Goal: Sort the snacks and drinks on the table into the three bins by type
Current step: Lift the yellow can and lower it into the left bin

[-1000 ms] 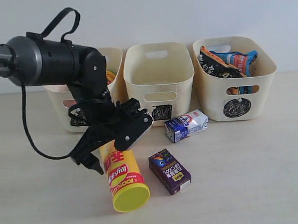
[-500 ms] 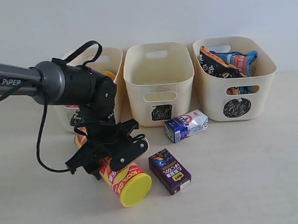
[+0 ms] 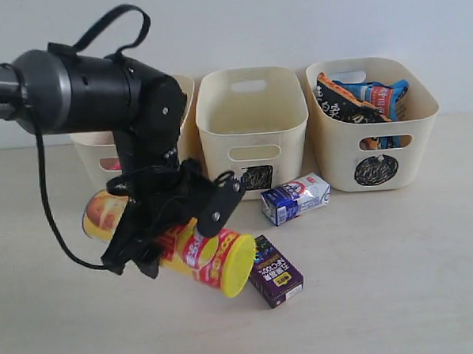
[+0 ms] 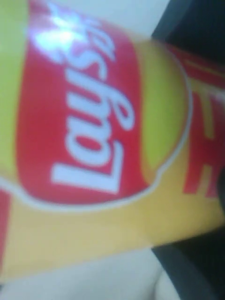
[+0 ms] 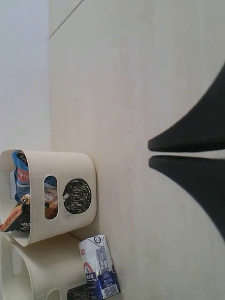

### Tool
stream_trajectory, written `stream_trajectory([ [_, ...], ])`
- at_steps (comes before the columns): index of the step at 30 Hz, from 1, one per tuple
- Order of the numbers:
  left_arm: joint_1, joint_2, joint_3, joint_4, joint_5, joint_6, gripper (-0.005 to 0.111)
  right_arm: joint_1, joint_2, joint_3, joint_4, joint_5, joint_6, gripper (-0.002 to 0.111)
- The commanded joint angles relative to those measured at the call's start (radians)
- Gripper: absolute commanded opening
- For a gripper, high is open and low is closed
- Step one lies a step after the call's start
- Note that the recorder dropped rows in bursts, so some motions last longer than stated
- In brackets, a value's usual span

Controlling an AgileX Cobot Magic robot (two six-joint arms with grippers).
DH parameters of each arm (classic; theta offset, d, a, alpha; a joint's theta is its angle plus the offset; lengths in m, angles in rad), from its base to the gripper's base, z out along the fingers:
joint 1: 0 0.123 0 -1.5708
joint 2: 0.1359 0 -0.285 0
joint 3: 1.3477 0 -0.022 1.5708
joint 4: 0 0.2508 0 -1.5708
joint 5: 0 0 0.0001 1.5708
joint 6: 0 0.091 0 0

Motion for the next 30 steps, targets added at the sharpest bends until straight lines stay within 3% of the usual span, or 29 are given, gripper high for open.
stream_trajectory([
  [1, -0.005, -0.116, 0.003, 0.04, -0.041, -0.365, 0.004, -0.001, -0.005, 0.005, -0.004, -0.01, 0.001, 0.0],
  [7, 0.069, -0.245, 0.003, 0.088, -0.284, -0.659, 0.004, -0.001, -0.005, 0.005, -0.004, -0.01, 0.003, 0.0],
  [11, 0.164, -0.292, 0.003, 0.088, -0.563, -1.011, 0.004, -0.001, -0.005, 0.005, -0.004, -0.01, 0.003, 0.0],
  [19, 0.345, -0.202, -0.013, 0.081, -0.973, -1.423, 0.004, -0.001, -0.005, 0.005, -0.004, -0.01, 0.003, 0.0],
  [22, 0.385, -0.11, -0.083, 0.081, -0.963, -1.486, 0.004, -0.001, -0.005, 0.005, -0.004, -0.01, 0.004, 0.0],
  [30, 0.384, 0.084, -0.284, 0.099, -0.835, -1.465, 0.005, -0.001, -0.005, 0.005, -0.004, -0.01, 0.004, 0.0],
])
